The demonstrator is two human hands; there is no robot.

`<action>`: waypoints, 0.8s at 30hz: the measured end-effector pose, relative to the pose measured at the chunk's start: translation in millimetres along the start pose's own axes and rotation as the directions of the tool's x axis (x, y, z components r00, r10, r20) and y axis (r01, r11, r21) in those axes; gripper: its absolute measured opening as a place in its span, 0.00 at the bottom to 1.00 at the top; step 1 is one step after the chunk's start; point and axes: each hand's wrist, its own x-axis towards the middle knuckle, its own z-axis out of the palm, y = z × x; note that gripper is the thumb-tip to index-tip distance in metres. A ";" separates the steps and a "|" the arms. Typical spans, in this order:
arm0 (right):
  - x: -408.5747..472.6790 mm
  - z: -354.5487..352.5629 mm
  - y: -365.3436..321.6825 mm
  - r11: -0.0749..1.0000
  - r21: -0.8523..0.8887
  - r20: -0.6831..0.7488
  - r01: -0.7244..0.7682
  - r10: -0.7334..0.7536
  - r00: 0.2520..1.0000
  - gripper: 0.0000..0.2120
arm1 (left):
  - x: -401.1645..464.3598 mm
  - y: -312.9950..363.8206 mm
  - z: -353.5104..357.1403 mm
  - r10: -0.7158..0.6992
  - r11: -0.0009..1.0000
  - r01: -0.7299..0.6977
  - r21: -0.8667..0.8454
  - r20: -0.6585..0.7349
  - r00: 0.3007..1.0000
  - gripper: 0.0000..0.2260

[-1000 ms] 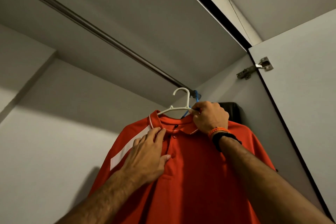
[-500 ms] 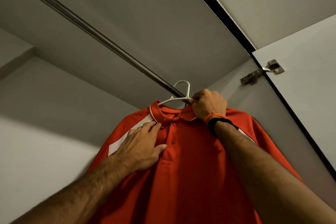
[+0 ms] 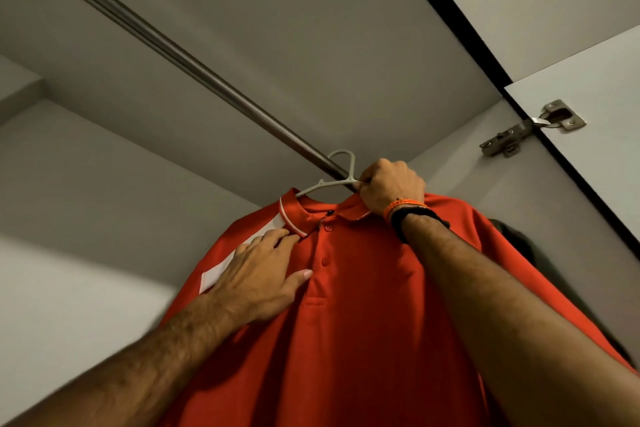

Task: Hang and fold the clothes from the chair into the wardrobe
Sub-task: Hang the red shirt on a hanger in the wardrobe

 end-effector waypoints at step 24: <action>-26.9 16.7 17.2 0.954 -0.199 -0.055 0.225 -0.240 0.969 0.11 | -5.4 0.6 33.5 0.009 0.996 0.010 -0.090 0.213 0.977 0.29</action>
